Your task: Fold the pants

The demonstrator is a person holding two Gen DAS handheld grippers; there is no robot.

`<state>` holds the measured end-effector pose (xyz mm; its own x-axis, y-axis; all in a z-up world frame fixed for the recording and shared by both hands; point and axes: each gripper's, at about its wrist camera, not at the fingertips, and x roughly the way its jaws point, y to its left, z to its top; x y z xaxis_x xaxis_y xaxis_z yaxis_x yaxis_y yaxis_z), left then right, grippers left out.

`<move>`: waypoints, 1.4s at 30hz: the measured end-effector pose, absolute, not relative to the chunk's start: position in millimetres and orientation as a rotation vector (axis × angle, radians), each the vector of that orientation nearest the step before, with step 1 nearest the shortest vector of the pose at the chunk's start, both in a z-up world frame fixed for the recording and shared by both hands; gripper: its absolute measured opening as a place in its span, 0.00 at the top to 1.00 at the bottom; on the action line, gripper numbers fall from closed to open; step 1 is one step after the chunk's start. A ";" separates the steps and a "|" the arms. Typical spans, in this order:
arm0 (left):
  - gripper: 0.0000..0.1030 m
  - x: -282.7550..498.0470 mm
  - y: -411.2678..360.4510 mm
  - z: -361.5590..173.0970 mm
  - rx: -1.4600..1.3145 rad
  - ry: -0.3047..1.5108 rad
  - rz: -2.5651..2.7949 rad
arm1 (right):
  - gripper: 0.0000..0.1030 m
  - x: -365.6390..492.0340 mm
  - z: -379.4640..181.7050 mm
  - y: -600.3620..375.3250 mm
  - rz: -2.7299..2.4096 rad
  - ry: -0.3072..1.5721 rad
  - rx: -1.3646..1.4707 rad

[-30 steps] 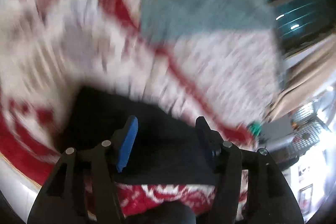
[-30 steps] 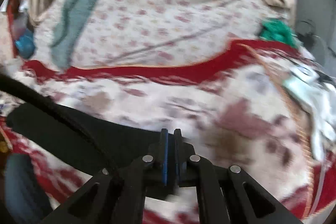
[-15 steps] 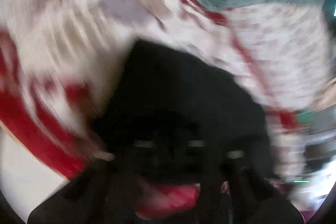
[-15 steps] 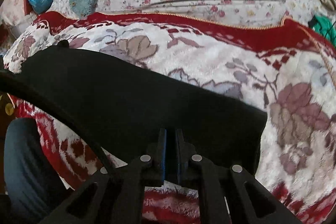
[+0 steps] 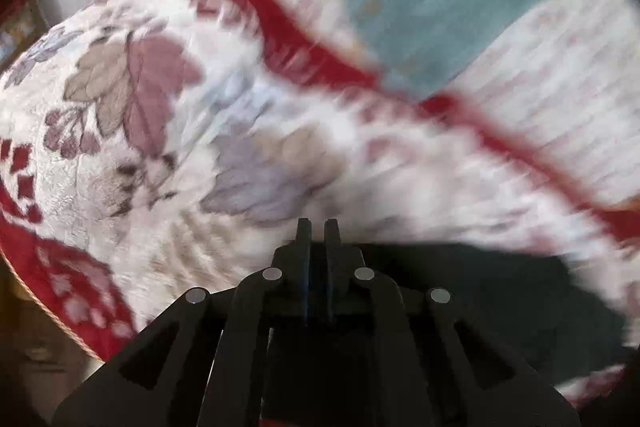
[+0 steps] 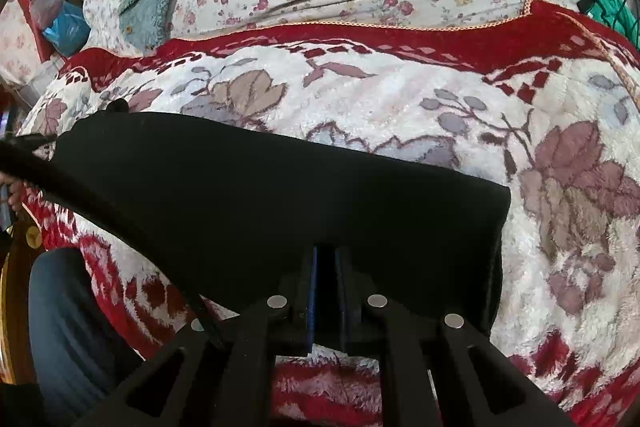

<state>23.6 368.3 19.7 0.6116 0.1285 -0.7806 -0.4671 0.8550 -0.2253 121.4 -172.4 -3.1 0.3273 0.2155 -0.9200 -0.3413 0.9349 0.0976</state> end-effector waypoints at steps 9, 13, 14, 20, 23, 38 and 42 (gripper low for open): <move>0.67 -54.7 339.5 -4.4 -1.013 0.844 -0.083 | 0.93 120.0 -0.4 -174.0 0.365 1.161 -0.107; 0.22 -81.3 378.4 -32.3 -1.510 0.761 -0.080 | 0.93 121.2 -2.2 -173.5 0.367 1.172 -0.101; 0.22 -84.6 385.7 -36.8 -1.563 0.759 -0.058 | 0.93 121.3 -2.3 -172.8 0.366 1.171 -0.105; 0.22 -67.2 408.1 -56.1 -1.721 0.807 0.029 | 0.93 121.0 -2.8 -171.9 0.362 1.169 -0.124; 0.25 -61.4 410.6 -74.1 -1.753 0.859 0.079 | 0.93 121.6 -2.9 -172.3 0.362 1.169 -0.117; 0.85 -77.5 390.5 -77.1 -1.731 0.932 0.179 | 0.93 124.0 -4.4 -177.7 0.371 1.180 -0.082; 0.80 -78.2 393.0 -75.3 -1.757 0.891 0.173 | 0.92 123.7 -3.0 -179.5 0.363 1.176 -0.077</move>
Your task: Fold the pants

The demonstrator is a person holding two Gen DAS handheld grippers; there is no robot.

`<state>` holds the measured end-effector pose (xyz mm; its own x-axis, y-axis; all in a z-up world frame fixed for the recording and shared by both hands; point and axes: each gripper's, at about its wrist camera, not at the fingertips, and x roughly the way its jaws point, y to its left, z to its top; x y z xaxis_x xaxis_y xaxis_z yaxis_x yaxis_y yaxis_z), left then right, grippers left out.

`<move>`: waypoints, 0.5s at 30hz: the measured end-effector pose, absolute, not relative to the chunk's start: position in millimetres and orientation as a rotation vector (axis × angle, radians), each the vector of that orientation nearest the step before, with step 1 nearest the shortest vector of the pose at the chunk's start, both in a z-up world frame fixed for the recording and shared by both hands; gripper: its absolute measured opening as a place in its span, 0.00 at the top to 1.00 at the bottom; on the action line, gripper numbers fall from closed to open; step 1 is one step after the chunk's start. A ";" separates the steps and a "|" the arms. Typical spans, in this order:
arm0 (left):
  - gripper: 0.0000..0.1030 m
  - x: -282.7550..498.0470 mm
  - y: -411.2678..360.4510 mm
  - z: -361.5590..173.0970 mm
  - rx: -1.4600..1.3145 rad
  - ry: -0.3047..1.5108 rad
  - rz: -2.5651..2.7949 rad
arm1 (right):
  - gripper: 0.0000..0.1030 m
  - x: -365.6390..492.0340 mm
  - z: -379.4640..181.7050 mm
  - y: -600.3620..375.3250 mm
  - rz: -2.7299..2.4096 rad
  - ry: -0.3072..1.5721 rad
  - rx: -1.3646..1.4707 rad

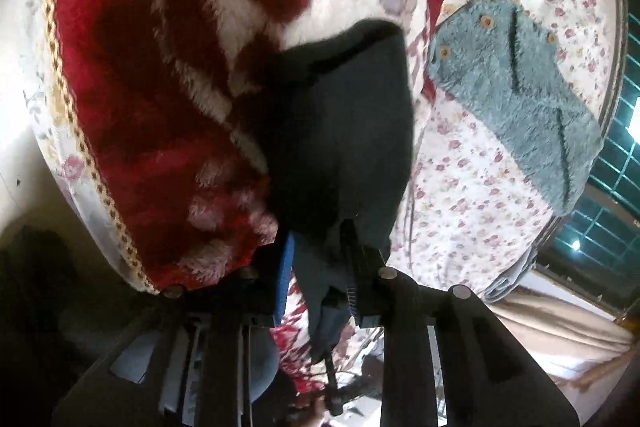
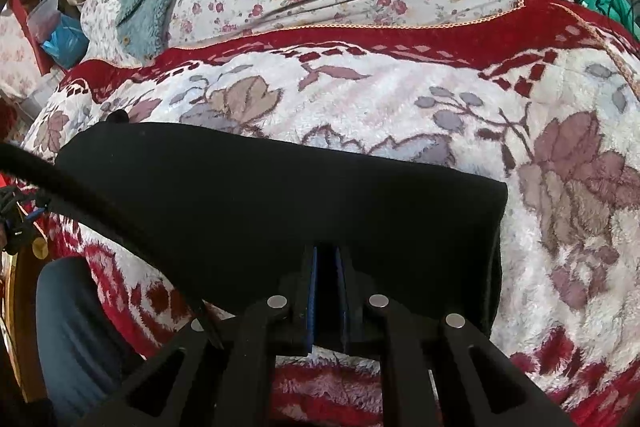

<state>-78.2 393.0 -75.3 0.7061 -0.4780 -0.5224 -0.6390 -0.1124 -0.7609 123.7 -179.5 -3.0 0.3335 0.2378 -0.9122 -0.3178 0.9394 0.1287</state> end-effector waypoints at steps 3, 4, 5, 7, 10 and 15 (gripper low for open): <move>0.80 -78.5 394.7 -69.6 -1.742 0.869 0.153 | 0.92 124.2 -3.2 -179.1 0.363 1.179 -0.076; 0.80 -78.3 394.7 -67.7 -1.732 0.869 0.150 | 0.92 123.9 -3.3 -178.8 0.362 1.179 -0.077; 0.80 -77.6 394.8 -66.4 -1.719 0.872 0.149 | 0.92 123.9 -3.4 -178.6 0.361 1.180 -0.078; 0.80 -75.6 395.1 -67.0 -1.715 0.876 0.153 | 0.92 124.1 -3.7 -178.5 0.361 1.182 -0.078; 0.88 -71.9 395.9 -62.1 -1.688 0.865 0.165 | 0.92 123.9 -3.9 -178.9 0.358 1.180 -0.076; 0.91 -63.7 397.0 -67.6 -1.640 0.869 0.201 | 0.92 126.5 -5.8 -180.6 0.357 1.184 -0.061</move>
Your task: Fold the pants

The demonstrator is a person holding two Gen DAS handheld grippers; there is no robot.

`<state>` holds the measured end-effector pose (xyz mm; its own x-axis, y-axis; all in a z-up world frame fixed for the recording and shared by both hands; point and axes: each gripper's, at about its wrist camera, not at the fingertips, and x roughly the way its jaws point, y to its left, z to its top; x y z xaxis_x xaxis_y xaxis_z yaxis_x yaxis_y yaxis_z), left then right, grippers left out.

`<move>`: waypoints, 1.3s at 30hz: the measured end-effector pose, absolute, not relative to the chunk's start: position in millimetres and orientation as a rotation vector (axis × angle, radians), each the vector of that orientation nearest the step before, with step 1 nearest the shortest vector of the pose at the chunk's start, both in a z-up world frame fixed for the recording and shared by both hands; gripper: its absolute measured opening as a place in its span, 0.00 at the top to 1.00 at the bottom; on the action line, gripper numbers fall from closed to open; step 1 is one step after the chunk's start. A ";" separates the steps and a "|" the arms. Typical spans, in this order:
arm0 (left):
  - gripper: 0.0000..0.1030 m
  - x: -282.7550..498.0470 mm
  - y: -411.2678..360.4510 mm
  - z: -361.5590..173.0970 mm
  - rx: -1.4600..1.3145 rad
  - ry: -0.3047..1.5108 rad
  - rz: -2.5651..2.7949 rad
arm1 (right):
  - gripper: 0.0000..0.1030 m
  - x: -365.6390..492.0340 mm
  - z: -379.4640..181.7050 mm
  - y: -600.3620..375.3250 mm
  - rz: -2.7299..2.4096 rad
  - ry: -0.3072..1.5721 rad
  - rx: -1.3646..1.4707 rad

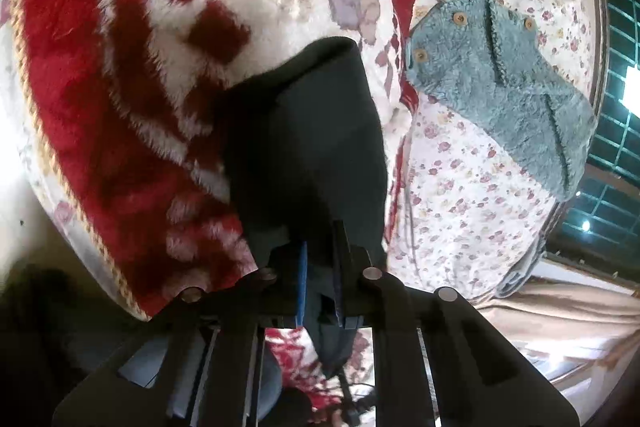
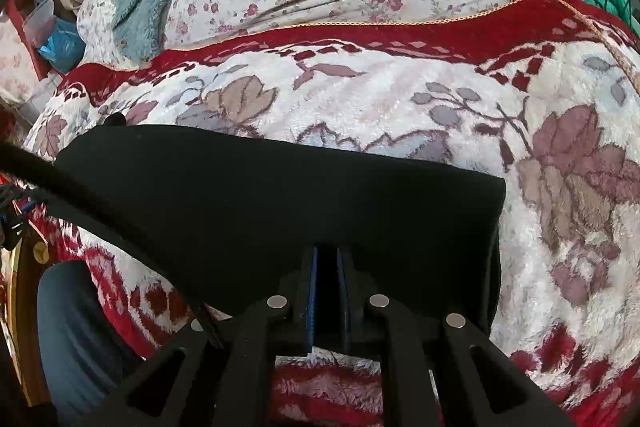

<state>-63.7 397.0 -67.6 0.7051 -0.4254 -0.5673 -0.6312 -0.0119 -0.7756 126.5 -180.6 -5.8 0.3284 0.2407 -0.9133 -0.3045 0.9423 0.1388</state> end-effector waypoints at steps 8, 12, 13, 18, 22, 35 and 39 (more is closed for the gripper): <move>0.95 -21.3 398.7 -2.9 -1.387 0.789 0.110 | 0.92 126.5 -6.5 -183.0 0.346 1.191 -0.046; 0.95 8.5 383.9 72.2 -1.054 0.650 0.005 | 0.92 126.0 -7.0 -183.8 0.347 1.195 -0.036; 0.95 4.4 377.6 75.9 -1.008 0.643 0.007 | 0.92 125.1 -6.6 -185.0 0.344 1.193 -0.028; 0.95 -36.8 378.5 -2.7 -0.987 0.735 0.116 | 0.92 126.7 -7.5 -193.1 0.348 1.195 0.027; 0.95 -58.9 396.8 -83.0 -1.119 0.813 0.122 | 0.92 128.1 -9.7 -195.7 0.359 1.209 0.058; 0.73 -110.1 377.2 -4.5 -0.827 0.551 0.695 | 0.92 124.1 -1.8 -212.9 0.247 1.149 0.112; 0.69 -97.6 334.2 30.3 -0.725 0.444 0.623 | 0.92 113.8 11.6 -251.7 0.117 1.036 0.282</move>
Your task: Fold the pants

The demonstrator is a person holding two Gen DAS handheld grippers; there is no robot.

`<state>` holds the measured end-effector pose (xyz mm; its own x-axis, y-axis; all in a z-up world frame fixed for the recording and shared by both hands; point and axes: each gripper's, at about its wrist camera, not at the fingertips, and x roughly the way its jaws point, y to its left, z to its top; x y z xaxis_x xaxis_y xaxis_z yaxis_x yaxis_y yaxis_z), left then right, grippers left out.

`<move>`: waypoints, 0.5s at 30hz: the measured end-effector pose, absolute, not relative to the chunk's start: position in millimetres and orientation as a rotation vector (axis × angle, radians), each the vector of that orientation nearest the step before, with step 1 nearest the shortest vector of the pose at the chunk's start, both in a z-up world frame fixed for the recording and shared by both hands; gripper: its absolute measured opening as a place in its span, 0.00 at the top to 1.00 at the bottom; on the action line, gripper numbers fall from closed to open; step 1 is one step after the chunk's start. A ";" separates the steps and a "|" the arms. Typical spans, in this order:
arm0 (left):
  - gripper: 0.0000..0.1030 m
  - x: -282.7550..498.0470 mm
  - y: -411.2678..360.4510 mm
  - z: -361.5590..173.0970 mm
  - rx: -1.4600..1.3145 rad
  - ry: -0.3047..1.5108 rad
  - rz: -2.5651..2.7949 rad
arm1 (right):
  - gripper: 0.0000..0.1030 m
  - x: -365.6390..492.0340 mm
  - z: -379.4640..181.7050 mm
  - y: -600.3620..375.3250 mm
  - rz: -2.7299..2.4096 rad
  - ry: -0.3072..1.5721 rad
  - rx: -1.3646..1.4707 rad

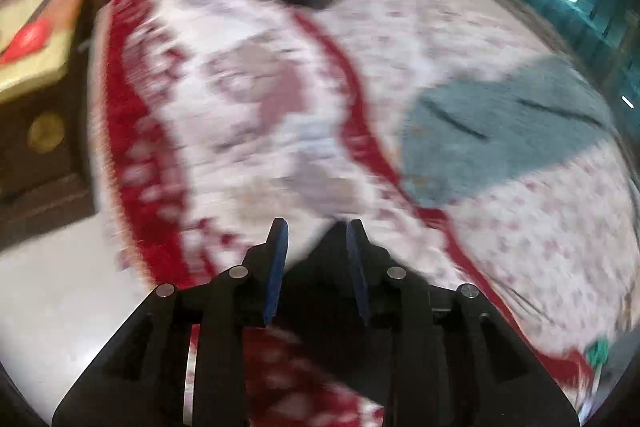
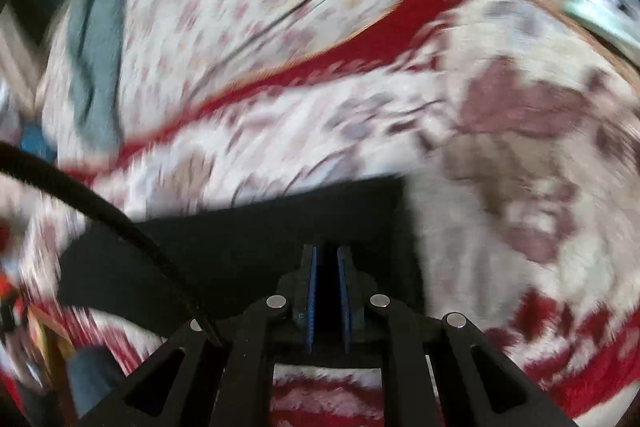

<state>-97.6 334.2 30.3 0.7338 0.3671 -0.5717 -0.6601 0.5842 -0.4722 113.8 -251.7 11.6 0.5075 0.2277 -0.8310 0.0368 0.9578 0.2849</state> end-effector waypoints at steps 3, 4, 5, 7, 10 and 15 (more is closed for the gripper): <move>0.61 -57.0 309.8 25.2 -0.636 0.525 0.443 | 0.92 106.5 28.4 -281.3 0.076 0.936 0.368; 0.61 -39.5 308.2 13.5 -0.626 0.605 0.395 | 0.92 109.0 32.8 -282.4 0.091 0.933 0.344; 0.61 -25.6 308.3 -5.6 -0.635 0.709 0.377 | 0.92 112.1 36.1 -278.6 0.138 0.956 0.302; 0.61 -15.5 313.3 -41.8 -0.672 0.859 0.410 | 0.89 118.2 31.6 -263.7 0.291 1.038 0.255; 0.59 -28.4 308.8 -51.6 -0.659 0.784 0.366 | 0.86 117.2 -1.0 -235.6 0.485 1.200 0.071; 0.59 -28.6 309.1 -47.5 -0.638 0.812 0.368 | 1.00 142.4 -22.9 -252.5 0.425 1.132 0.092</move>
<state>-28.6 309.1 -47.5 0.6408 0.0641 -0.7650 -0.5327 0.7547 -0.3829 142.4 -252.5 -22.9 0.3542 0.3744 -0.8570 -0.2826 0.9164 0.2835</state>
